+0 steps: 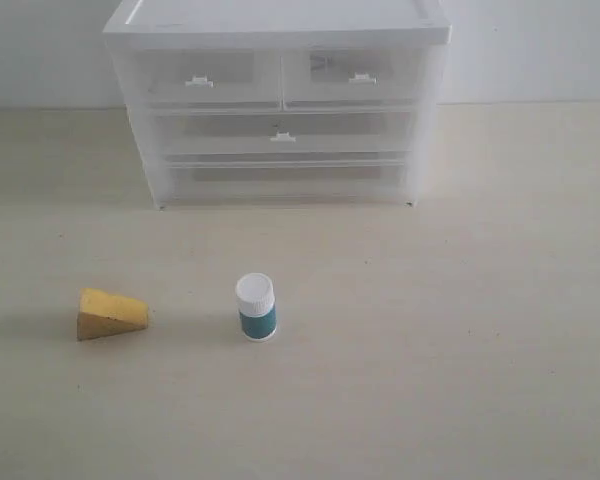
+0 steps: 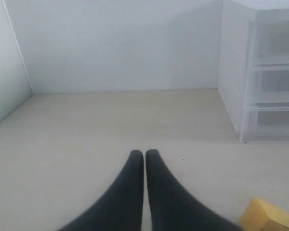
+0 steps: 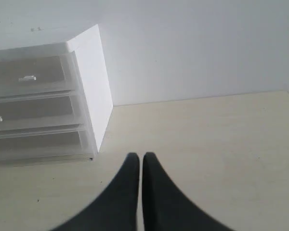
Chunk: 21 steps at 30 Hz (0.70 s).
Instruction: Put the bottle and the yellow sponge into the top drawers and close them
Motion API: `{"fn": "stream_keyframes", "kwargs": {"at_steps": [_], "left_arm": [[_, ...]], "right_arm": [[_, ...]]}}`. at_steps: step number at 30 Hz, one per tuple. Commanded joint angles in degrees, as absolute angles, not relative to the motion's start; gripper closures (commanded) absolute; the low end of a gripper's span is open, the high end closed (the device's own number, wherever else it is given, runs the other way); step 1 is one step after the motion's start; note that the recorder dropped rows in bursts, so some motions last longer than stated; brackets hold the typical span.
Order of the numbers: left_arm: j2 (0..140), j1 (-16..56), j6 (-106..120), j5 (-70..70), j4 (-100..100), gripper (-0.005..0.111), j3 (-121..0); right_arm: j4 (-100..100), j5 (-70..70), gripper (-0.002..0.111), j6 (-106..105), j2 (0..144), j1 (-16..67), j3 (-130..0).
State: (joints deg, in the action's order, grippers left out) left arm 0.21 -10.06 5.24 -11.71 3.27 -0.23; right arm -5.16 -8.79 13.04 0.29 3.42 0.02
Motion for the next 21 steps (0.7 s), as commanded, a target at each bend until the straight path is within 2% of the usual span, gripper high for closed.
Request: {"fn": "stream_keyframes", "kwargs": {"at_steps": [1, 8, 13, 17, 20, 21], "left_arm": [[0.0, -9.9, 4.7, -11.6, 3.4, 0.103, 0.0], [0.0, -9.9, 4.7, -6.1, 4.6, 0.103, 0.0], [0.0, -9.9, -6.3, 11.1, 16.3, 0.103, 0.0], [0.0, -9.9, -20.9, 24.0, 17.0, 0.103, 0.0], [0.0, -9.9, -25.2, 37.8, 11.0, 0.103, 0.0], [0.0, -9.9, -23.0, 40.0, 3.6, 0.103, -0.9]], "right_arm": [[-5.1, -8.9, 0.106, 13.1, 0.0, 3.5, 0.0], [-5.0, -5.6, 0.106, 13.1, 0.0, 3.5, 0.0], [-5.0, 10.2, 0.106, 15.6, 0.0, 3.5, 0.0], [-4.9, 26.2, 0.106, 20.0, 0.0, 3.5, 0.0], [-4.9, 37.3, 0.106, 27.9, 0.0, 3.5, 0.0], [-7.8, 35.6, 0.106, 28.4, 0.0, 3.5, -1.4]]}}
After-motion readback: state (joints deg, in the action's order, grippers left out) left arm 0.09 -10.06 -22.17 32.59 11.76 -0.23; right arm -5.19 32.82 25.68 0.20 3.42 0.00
